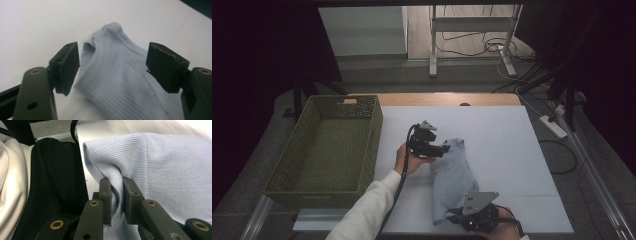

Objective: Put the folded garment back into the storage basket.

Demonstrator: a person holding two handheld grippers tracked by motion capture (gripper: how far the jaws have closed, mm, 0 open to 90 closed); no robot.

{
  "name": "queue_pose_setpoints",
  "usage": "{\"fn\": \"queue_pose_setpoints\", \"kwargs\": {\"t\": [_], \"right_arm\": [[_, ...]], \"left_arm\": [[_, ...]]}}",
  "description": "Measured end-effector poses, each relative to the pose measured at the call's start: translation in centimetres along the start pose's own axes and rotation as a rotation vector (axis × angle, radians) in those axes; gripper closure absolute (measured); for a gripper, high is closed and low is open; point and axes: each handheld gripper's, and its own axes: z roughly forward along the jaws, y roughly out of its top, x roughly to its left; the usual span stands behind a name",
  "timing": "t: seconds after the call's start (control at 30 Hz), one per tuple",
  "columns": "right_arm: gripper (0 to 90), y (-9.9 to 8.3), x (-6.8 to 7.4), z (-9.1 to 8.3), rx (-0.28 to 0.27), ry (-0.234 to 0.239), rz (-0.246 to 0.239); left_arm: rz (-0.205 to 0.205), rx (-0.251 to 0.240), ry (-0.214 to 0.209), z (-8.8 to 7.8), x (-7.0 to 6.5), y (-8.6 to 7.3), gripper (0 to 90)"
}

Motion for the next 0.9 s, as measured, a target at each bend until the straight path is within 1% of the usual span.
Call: {"fn": "queue_pose_setpoints", "kwargs": {"t": [0.07,0.17,0.23,0.37,0.57,0.63,0.7,0.83,0.9], "right_arm": [[78.5,0.0,0.0,0.0,0.001,0.000,-0.002],[78.6,0.0,0.0,0.0,0.001,0.000,-0.004],[78.6,0.0,0.0,0.0,0.003,0.000,-0.005],[78.6,0.0,0.1,0.1,0.008,0.001,-0.006],[78.5,0.1,0.2,0.2,0.014,0.004,-0.009],[78.6,0.1,0.2,0.3,0.012,0.007,-0.008],[78.6,0.1,0.2,0.3,0.016,0.007,-0.011],[78.5,0.1,0.3,0.4,0.017,0.015,-0.012],[78.6,0.1,0.3,0.4,0.019,0.018,-0.011]], "left_arm": [[-0.010,0.012,0.007,0.6,0.4,0.3,25.3],[-0.027,0.025,0.007,1.3,0.9,0.7,24.5],[-0.029,0.037,0.011,1.8,1.1,1.0,23.7],[-0.036,0.046,0.012,2.6,1.6,1.4,22.9],[-0.066,0.061,-0.007,3.9,2.3,2.0,21.9],[-0.063,0.078,-0.006,4.4,2.5,2.1,21.4],[-0.069,0.091,-0.010,4.8,2.6,2.1,20.5],[-0.079,0.103,-0.018,5.5,2.8,2.2,20.4],[-0.070,0.116,-0.026,5.8,2.9,2.3,20.2]]}}
